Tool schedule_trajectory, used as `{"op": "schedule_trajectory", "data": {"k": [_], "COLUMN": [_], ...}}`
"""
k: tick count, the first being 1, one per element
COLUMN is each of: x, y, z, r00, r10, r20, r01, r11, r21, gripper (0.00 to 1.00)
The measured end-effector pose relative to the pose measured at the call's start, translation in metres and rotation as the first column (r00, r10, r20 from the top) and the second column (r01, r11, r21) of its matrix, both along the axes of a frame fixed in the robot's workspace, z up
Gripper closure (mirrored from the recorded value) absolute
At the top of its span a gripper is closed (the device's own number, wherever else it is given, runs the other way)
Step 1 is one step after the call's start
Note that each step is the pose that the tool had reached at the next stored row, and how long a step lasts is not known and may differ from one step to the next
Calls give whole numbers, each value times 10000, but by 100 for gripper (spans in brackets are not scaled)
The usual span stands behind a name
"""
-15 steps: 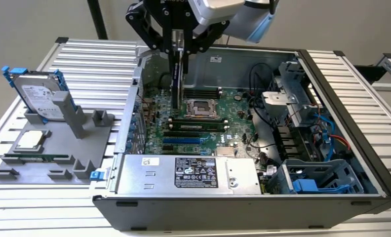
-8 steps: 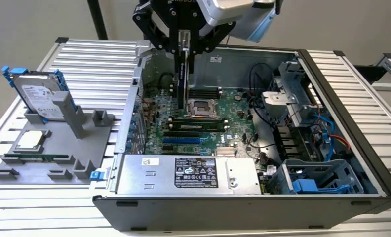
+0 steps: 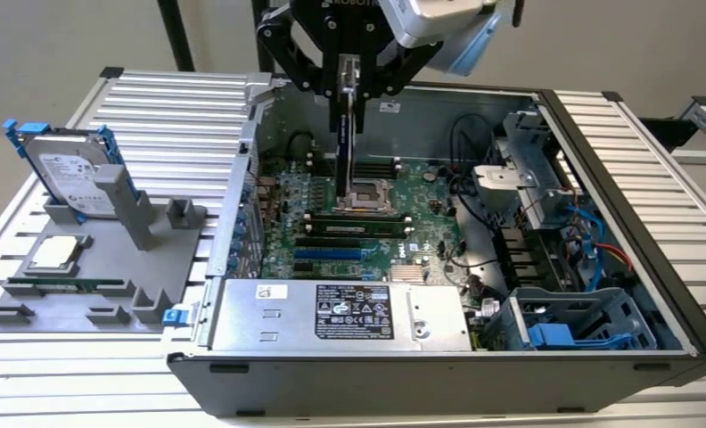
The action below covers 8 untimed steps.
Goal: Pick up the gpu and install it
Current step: 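Pick up the gpu and move the gpu toward the slot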
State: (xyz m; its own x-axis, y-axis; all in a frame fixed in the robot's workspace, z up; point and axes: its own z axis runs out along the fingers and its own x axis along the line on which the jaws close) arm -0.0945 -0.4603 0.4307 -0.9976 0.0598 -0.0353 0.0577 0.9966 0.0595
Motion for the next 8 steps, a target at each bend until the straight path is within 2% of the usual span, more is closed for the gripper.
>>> {"op": "schedule_trajectory", "data": {"k": [8], "x": [116], "y": [0], "z": [0], "r00": [10000], "r10": [0], "r20": [0], "r01": [0], "r11": [10000], "r21": [1], "gripper": [100]}}
